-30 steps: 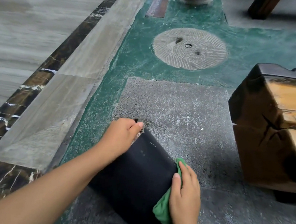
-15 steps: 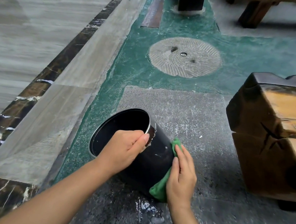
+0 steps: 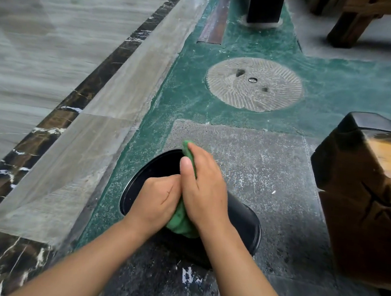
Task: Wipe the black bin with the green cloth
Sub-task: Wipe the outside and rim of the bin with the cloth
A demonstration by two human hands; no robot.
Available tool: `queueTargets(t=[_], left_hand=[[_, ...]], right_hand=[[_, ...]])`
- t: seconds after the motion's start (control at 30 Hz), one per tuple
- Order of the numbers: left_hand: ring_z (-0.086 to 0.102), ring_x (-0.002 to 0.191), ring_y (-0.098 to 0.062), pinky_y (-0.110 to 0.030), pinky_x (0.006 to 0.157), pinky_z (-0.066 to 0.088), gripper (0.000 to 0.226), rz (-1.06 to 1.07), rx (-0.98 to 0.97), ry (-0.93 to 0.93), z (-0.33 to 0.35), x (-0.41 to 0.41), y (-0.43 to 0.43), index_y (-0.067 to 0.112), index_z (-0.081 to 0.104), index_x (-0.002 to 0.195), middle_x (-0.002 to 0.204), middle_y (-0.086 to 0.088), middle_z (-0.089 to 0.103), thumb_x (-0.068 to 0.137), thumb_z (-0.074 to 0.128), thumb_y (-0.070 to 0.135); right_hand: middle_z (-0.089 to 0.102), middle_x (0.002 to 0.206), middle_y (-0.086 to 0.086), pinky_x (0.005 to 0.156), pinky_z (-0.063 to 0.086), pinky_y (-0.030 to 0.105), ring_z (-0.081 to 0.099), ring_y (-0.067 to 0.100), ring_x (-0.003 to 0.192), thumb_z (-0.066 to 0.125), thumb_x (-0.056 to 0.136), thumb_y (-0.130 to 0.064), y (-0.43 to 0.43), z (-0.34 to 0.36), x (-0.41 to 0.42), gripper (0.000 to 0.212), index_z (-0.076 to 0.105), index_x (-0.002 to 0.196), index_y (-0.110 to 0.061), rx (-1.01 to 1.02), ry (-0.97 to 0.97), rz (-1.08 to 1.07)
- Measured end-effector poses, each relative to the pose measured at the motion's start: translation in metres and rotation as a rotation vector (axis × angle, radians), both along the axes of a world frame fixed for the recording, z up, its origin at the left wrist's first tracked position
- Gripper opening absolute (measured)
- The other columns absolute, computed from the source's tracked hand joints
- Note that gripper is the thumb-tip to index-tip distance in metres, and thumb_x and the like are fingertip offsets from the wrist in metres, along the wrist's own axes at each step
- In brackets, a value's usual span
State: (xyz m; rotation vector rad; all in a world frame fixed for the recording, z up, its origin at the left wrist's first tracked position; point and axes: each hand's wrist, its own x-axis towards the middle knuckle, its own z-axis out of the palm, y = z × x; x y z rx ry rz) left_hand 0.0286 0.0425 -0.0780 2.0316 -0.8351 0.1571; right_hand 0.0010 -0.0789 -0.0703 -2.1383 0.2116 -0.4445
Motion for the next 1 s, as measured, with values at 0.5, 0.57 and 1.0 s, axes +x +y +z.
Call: queueTargets(t=[0.5,0.57,1.0], left_hand=[[0.043,0.052,-0.010,-0.024,0.053,0.037,0.021,0.178,0.220,0.179,0.008,-0.039,0.079,0.024,0.055,0.079,0.059,0.000,0.045,0.077,0.058,0.045],[0.047,0.056,-0.010,-0.022,0.055,0.039,0.021,0.153,0.266,0.217,0.011,-0.040,0.080,0.031,0.053,0.088,0.067,0.002,0.049,0.077,0.058,0.048],[0.048,0.054,-0.026,-0.040,0.056,0.037,0.051,0.169,0.614,0.199,0.009,-0.026,0.062,0.013,0.038,0.060,0.051,-0.001,0.041,0.097,0.041,0.048]], right_hand=[[0.059,0.141,0.001,0.109,0.033,0.029,0.051,0.016,0.131,0.046,0.101,-0.024,-0.026,-0.135,-0.093,0.037,0.060,0.134,-0.019,0.281,0.484,-0.174],[0.057,0.142,-0.001,0.111,0.032,0.029,0.049,0.013,0.131,0.046,0.101,-0.023,-0.007,-0.142,-0.108,0.038,0.057,0.137,-0.019,0.359,0.416,-0.265],[0.051,0.146,-0.012,0.115,0.034,0.037,0.044,0.007,0.134,0.040,0.102,-0.025,0.053,-0.150,-0.123,0.041,0.052,0.141,-0.027,0.455,0.318,-0.420]])
